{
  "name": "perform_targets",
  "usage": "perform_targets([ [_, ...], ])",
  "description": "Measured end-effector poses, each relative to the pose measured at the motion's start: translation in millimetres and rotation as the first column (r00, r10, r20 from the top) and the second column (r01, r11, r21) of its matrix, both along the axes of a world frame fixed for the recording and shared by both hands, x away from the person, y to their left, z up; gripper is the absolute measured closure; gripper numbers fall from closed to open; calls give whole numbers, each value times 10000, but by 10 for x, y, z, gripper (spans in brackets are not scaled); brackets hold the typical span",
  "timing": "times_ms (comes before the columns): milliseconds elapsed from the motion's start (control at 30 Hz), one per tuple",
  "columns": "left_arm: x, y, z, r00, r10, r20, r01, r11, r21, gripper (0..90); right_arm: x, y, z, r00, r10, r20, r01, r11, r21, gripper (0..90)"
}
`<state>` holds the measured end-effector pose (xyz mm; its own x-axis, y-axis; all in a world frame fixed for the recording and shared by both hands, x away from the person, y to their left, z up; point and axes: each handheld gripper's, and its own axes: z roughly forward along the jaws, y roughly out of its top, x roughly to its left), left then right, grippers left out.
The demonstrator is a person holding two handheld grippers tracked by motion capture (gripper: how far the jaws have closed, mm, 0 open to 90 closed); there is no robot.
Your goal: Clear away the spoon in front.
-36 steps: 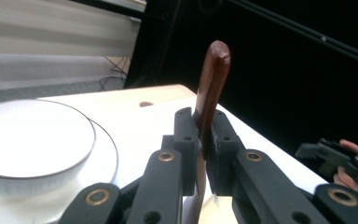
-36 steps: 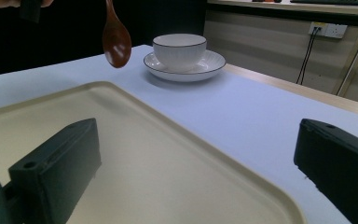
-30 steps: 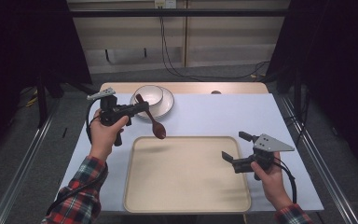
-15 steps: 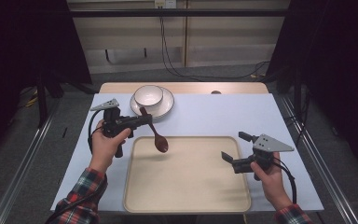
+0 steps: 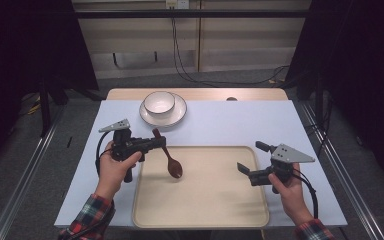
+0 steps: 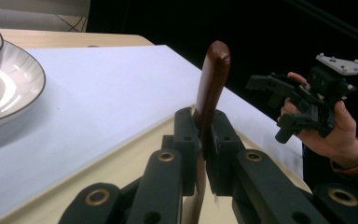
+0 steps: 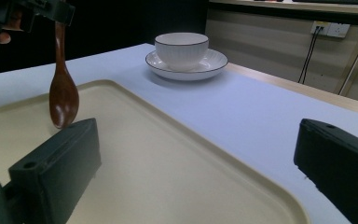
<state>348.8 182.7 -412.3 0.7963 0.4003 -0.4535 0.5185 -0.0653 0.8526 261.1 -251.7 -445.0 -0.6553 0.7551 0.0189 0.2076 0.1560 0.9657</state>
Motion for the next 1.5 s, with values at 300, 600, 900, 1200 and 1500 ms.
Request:
perform_targets([
  [300, -96, -41, -98, 9975, -538, -463, 538, 9985, -2, 841, 5, 1, -2, 9999, 127, 4, -127, 9999, -37, 1],
  [600, -156, -55, -154, 9899, -1030, -977, 1029, 9947, -59, 841, 4, 14, -9, 10000, 45, -20, -45, 10000, -50, 1],
  [900, -203, -135, -196, 9817, -1490, -1182, 1476, 9888, -208, 840, 6, 14, -12, 9999, 161, -44, -162, 9998, -76, 1],
  [1200, -192, -231, -308, 9823, -1396, -1249, 1486, 9867, 652, 779, 22, 22, -29, 9997, 242, -100, -242, 9997, -97, 1],
  [1500, -185, -275, -322, 9856, -1264, -1121, 1362, 9870, 850, 765, 20, 15, -37, 9998, 188, -79, -189, 9997, -175, 2],
])
